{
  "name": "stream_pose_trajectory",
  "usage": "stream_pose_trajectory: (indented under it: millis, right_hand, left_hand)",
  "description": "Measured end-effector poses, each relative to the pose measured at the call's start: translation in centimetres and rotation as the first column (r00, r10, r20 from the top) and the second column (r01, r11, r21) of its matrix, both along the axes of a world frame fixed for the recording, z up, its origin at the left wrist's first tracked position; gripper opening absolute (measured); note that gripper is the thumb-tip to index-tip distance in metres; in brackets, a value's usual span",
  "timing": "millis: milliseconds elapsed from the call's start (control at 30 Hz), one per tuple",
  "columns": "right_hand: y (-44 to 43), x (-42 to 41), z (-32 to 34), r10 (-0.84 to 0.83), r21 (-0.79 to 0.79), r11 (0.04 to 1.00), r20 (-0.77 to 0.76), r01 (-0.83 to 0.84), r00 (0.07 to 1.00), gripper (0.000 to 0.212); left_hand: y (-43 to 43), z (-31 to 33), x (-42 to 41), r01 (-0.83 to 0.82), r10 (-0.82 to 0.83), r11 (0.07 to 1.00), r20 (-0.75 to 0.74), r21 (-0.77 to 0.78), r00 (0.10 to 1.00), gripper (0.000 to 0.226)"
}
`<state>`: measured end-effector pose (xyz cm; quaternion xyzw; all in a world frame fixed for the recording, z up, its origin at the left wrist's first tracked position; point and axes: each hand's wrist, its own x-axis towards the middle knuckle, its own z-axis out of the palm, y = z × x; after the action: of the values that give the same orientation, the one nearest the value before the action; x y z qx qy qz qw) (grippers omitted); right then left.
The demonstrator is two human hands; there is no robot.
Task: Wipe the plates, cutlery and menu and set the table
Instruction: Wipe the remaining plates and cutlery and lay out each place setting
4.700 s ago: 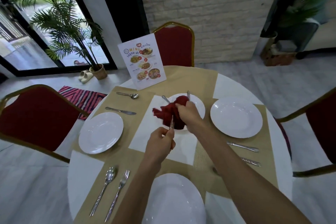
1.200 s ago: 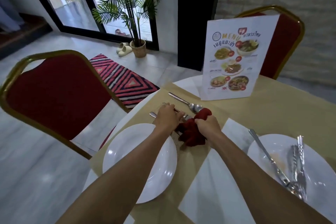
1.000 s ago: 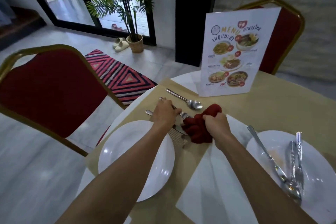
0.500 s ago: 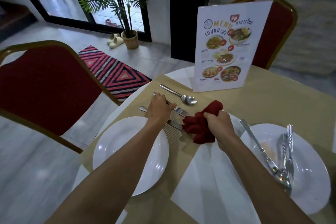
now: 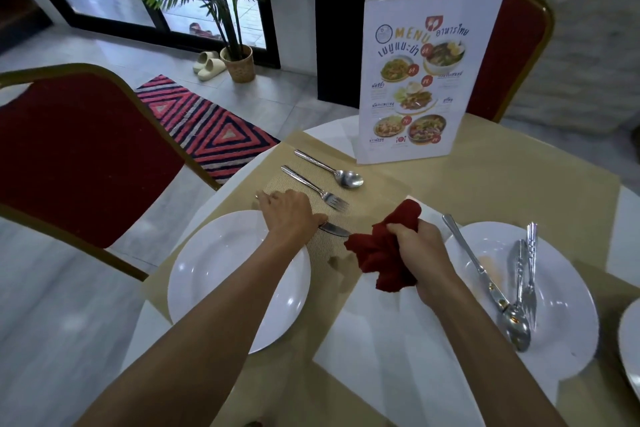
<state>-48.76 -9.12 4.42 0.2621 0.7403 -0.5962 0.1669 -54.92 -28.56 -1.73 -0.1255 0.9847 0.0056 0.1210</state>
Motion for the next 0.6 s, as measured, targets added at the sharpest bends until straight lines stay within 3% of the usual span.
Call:
stream_pose_trajectory:
  millis: [233, 600]
  right_hand:
    - [-0.7, 0.8, -0.4, 0.031, 0.009, 0.999, 0.026, -0.031, 0.999, 0.016]
    - [-0.9, 1.8, -0.3, 0.049, 0.012, 0.999, 0.040, -0.050, 0.998, 0.014]
  left_hand:
    - [-1.6, -1.1, 0.3, -0.018, 0.017, 0.999, 0.023, 0.046, 1.000, 0.074]
    - [-2.2, -1.3, 0.6, -0.004, 0.003, 0.995, 0.010, 0.103, 1.000, 0.072]
